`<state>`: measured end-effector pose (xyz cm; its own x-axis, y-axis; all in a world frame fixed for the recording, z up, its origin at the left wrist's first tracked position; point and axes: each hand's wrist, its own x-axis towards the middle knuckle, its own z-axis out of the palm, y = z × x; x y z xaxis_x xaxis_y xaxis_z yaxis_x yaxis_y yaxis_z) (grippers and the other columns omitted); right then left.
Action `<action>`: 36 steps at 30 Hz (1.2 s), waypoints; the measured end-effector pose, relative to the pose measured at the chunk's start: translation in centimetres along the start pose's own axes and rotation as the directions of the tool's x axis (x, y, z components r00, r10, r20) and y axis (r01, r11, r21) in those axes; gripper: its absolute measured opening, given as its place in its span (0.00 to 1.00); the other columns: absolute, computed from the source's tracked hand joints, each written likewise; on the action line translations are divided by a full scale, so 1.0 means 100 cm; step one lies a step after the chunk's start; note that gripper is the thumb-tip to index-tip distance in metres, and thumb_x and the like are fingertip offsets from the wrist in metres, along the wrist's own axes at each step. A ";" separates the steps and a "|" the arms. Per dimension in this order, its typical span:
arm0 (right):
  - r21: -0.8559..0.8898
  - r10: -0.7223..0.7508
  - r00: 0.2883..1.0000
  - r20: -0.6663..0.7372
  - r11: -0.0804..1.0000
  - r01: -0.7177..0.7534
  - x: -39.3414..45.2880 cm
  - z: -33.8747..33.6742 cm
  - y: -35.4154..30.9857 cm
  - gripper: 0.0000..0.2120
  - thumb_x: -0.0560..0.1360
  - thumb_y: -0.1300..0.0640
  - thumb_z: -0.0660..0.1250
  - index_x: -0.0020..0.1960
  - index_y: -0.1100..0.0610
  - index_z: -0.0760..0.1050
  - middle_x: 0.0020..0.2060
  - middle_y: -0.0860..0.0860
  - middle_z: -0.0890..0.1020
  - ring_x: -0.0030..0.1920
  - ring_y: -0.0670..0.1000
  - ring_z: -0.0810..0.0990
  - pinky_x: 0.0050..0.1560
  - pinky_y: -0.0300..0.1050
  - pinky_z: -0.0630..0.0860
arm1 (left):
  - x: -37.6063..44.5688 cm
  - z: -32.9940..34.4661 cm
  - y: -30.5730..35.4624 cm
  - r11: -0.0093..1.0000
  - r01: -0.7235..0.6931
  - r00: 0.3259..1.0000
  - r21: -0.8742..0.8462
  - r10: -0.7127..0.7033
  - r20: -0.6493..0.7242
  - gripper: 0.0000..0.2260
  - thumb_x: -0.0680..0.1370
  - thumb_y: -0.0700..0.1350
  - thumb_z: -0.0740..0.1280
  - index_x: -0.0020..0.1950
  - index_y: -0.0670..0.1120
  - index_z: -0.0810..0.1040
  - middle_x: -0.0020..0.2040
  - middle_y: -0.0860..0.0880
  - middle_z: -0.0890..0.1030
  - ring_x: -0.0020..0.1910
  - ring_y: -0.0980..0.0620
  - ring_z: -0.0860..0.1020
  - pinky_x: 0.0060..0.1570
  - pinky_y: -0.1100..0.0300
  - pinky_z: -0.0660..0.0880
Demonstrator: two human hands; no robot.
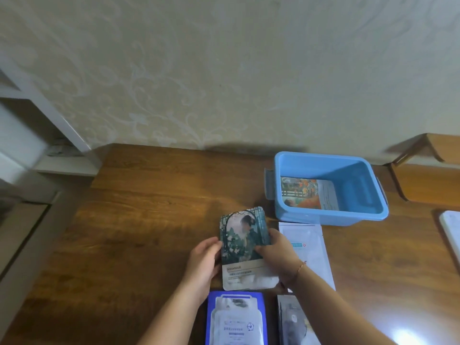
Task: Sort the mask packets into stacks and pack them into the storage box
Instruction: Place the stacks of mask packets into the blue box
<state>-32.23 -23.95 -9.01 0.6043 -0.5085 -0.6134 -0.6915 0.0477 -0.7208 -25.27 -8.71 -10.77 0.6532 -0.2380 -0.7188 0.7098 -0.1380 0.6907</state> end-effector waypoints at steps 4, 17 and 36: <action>-0.028 -0.055 0.993 0.102 0.998 0.058 -0.008 -0.024 -0.011 0.12 0.75 0.68 0.64 0.56 0.58 0.74 0.50 0.56 0.83 0.49 0.57 0.83 0.53 0.57 0.80 | 0.002 -0.008 0.017 0.996 -0.051 0.998 -0.075 0.053 0.027 0.24 0.75 0.46 0.72 0.69 0.45 0.71 0.61 0.45 0.79 0.61 0.49 0.76 0.66 0.49 0.70; 0.723 -0.193 0.963 0.186 0.691 -0.001 -0.060 -0.083 -0.027 0.15 0.69 0.56 0.74 0.52 0.60 0.77 0.48 0.60 0.80 0.45 0.55 0.78 0.44 0.48 0.75 | -0.055 0.066 0.066 0.910 -0.195 0.978 -0.366 0.209 -0.002 0.13 0.73 0.41 0.72 0.58 0.46 0.80 0.51 0.39 0.84 0.49 0.37 0.83 0.50 0.32 0.77; 0.090 -0.084 0.986 -0.142 0.991 0.097 0.089 -0.216 -0.050 0.14 0.75 0.63 0.69 0.59 0.61 0.73 0.47 0.58 0.82 0.41 0.55 0.82 0.36 0.48 0.79 | 0.016 0.157 0.093 0.458 -0.721 0.649 0.520 0.710 0.274 0.10 0.72 0.38 0.74 0.50 0.49 0.81 0.43 0.56 0.84 0.41 0.60 0.80 0.43 0.70 0.73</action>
<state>-31.98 -47.27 -3.93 0.5981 -0.6273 -0.4988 -0.5911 0.0749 -0.8031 -21.72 -25.45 -4.29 0.8556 -0.5156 0.0455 -0.2825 -0.3916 0.8757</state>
